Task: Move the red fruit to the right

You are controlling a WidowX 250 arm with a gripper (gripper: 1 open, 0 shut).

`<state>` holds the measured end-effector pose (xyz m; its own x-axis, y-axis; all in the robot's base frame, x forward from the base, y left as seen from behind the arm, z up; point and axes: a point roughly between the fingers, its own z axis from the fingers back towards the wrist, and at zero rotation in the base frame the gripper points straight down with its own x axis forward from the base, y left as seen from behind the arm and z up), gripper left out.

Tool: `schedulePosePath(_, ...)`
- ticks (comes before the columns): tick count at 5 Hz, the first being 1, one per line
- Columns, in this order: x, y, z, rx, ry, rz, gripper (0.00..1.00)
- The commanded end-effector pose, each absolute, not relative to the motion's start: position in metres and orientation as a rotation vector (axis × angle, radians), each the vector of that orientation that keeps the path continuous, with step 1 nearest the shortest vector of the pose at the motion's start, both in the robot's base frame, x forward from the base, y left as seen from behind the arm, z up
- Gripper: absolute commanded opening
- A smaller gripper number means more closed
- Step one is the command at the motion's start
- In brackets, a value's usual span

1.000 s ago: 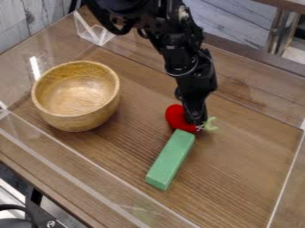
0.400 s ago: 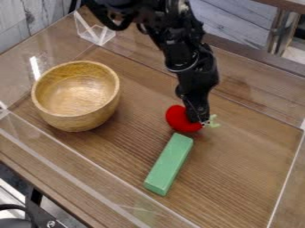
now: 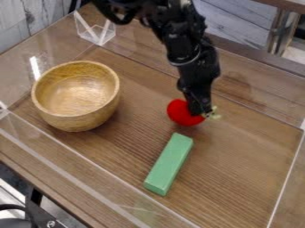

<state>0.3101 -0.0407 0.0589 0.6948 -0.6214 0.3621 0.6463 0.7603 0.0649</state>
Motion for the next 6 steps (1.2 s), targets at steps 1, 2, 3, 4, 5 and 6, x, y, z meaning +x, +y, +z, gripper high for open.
schedulePosePath(1, 0.322, -0.06, 0.098, -0.015, -0.478, -0.716, 0.0)
schedulePosePath(2, 0.307, -0.093, 0.091, -0.049, -0.477, -0.775, 0.0)
schedulePosePath(3, 0.29, -0.118, 0.077, -0.095, -0.466, -0.837, 0.0)
schedulePosePath(4, 0.286, -0.123, 0.066, -0.127, -0.457, -0.836, 0.0)
schedulePosePath(5, 0.284, -0.12, 0.063, -0.16, -0.452, -0.81, 1.0)
schedulePosePath(6, 0.289, -0.124, 0.065, -0.189, -0.441, -0.793, 1.0)
